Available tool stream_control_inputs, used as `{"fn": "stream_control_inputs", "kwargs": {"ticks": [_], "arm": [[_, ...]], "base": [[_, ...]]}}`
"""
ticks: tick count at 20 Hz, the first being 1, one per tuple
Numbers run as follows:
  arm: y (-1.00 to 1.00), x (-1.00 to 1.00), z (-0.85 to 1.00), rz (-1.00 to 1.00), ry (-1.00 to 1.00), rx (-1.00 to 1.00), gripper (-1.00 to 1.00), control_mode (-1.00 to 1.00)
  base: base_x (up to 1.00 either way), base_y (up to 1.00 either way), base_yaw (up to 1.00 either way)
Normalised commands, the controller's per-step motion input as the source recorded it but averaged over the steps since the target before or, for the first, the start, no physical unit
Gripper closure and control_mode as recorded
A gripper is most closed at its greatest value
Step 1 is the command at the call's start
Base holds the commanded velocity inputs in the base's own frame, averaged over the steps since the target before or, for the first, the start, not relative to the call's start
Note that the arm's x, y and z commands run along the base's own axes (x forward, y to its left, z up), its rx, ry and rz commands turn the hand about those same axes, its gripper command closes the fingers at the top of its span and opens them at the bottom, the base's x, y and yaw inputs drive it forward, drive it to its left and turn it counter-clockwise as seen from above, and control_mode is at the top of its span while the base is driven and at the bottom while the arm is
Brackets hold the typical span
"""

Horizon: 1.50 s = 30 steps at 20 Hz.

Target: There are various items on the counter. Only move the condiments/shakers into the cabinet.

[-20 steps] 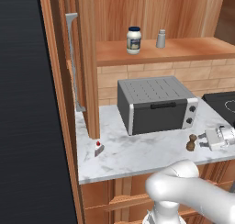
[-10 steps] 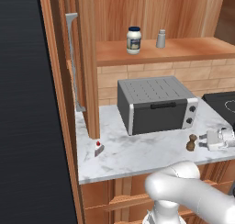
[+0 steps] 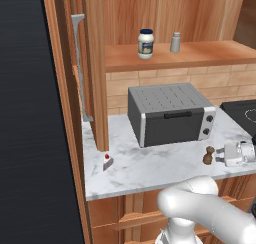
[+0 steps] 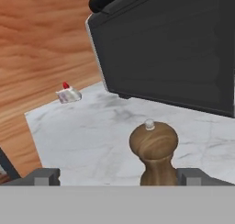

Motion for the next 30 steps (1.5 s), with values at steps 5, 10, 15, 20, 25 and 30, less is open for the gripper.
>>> {"fn": "stream_control_inputs", "kwargs": {"ticks": [5,10,15,20,25,30], "arm": [[0.02,0.0,0.0,-0.01,0.0,0.0,-1.0,-1.0],[0.09,0.0,0.0,-0.05,0.0,0.0,-1.0,-1.0],[0.14,0.0,-0.04,-0.07,0.0,0.01,-1.0,-1.0],[0.13,0.0,-0.06,-0.06,0.0,0.01,-1.0,-1.0],[0.1,0.0,-0.08,-0.06,0.0,0.0,-1.0,-1.0],[0.01,0.1,0.0,-0.08,0.0,0.0,-1.0,-1.0]], "base": [[0.0,0.0,0.0],[0.0,0.0,0.0],[0.0,0.0,0.0],[0.0,0.0,0.0],[0.0,0.0,0.0],[0.0,0.0,0.0]]}}
